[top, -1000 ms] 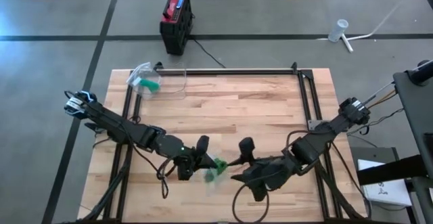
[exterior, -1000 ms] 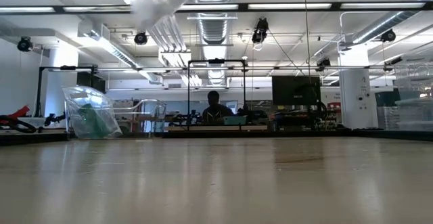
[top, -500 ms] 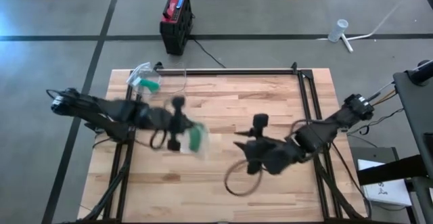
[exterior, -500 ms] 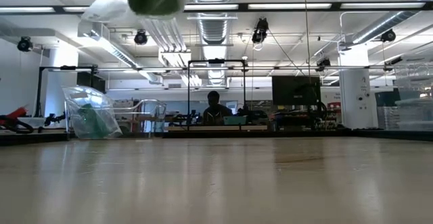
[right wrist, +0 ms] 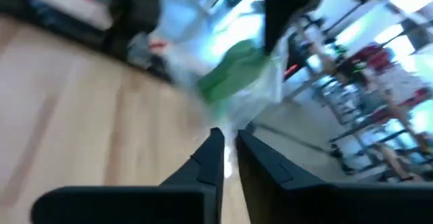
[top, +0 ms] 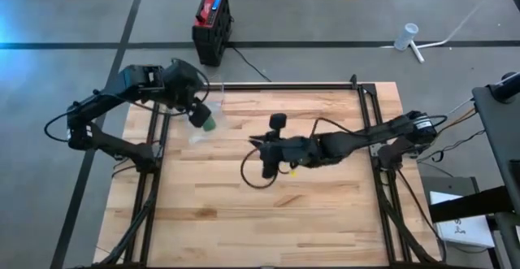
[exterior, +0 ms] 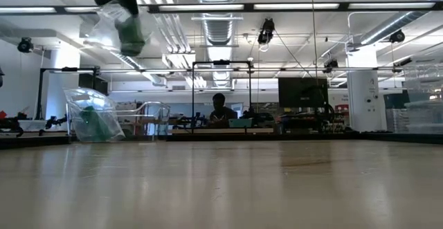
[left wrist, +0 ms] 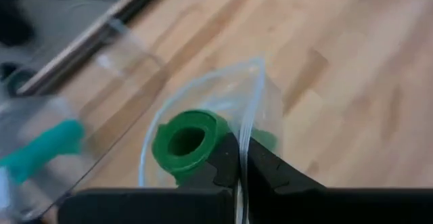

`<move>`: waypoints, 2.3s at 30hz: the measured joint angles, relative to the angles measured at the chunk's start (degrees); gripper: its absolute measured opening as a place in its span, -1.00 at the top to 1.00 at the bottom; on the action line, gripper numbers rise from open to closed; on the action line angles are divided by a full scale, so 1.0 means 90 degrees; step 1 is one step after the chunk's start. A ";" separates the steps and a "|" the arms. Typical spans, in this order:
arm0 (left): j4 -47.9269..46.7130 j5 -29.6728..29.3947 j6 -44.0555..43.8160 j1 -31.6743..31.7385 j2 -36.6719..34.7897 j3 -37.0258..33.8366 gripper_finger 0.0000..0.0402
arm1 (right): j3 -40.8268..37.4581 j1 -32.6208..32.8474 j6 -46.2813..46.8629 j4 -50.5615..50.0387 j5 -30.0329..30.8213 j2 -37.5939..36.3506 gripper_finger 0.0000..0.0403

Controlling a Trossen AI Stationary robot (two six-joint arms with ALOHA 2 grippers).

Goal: Roll bandage
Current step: Put the green rolled bandage package into the transparent bin

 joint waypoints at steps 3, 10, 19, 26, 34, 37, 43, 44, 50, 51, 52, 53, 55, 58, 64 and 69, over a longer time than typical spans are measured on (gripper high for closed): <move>0.0034 0.0633 0.0746 0.0071 -0.0003 0.0023 1.00 | -0.0296 -0.0269 -0.0189 0.1066 -0.0222 0.0023 0.89; 0.0959 0.0732 0.0878 -0.0743 -0.0190 -0.0063 1.00 | -0.0494 -0.0692 0.1135 0.1683 -0.2194 -0.0085 0.76; 0.1405 -0.0494 0.0901 -0.1901 -0.0204 -0.0063 1.00 | -0.0508 -0.1235 0.2763 0.1630 -0.1946 -0.0028 0.14; 0.1479 -0.1126 0.0967 -0.2337 -0.0203 -0.0159 1.00 | -0.0443 -0.1620 0.4137 0.1647 -0.3998 -0.0037 0.00; 0.1871 -0.1140 0.1235 -0.2505 -0.0155 -0.0297 1.00 | -0.0440 -0.1943 0.5007 0.1721 -0.4523 -0.0037 0.12; 0.2115 -0.1140 0.1255 -0.2508 -0.0158 -0.0426 1.00 | -0.0440 -0.1944 0.5031 0.1817 -0.4574 -0.0037 0.20; 0.2587 -0.1131 0.1500 -0.2508 -0.0136 -0.0660 1.00 | -0.0440 -0.1957 0.5017 0.1815 -0.4706 -0.0037 0.49; 0.2619 -0.1130 0.1547 -0.2508 -0.0116 -0.0660 1.00 | -0.0440 -0.1955 0.4970 0.1817 -0.4707 -0.0038 0.56; 0.2720 -0.1120 0.1817 -0.2511 -0.0067 -0.0650 1.00 | -0.0440 -0.1991 0.4628 0.1883 -0.5012 -0.0038 0.96; 0.2733 -0.1121 0.1823 -0.2511 -0.0071 -0.0641 1.00 | -0.0440 -0.2000 0.4648 0.1886 -0.5122 -0.0039 0.96; 0.2744 -0.1118 0.1825 -0.2511 -0.0081 -0.0639 1.00 | -0.0440 -0.2005 0.4666 0.1880 -0.5189 -0.0040 0.97; 0.2750 -0.1114 0.1830 -0.2511 -0.0100 -0.0639 1.00 | -0.0440 -0.2006 0.4659 0.1859 -0.5204 -0.0040 0.98; 0.2777 -0.1114 0.1916 -0.2511 -0.0151 -0.0639 1.00 | -0.0440 -0.2006 0.4540 0.1804 -0.5197 -0.0042 0.99; 0.2751 -0.1112 0.2042 -0.2511 -0.0261 -0.0641 0.98 | -0.0433 -0.2069 0.4260 0.1404 -0.5006 -0.0187 0.99; 0.2062 -0.1119 0.1882 -0.2524 -0.0503 -0.0646 0.78 | -0.0435 -0.2132 0.3273 -0.0546 -0.2812 -0.0631 1.00; 0.1997 -0.1114 0.1405 -0.2537 -0.0630 -0.1017 0.53 | -0.0433 -0.2104 0.3030 -0.2839 -0.1552 -0.0807 1.00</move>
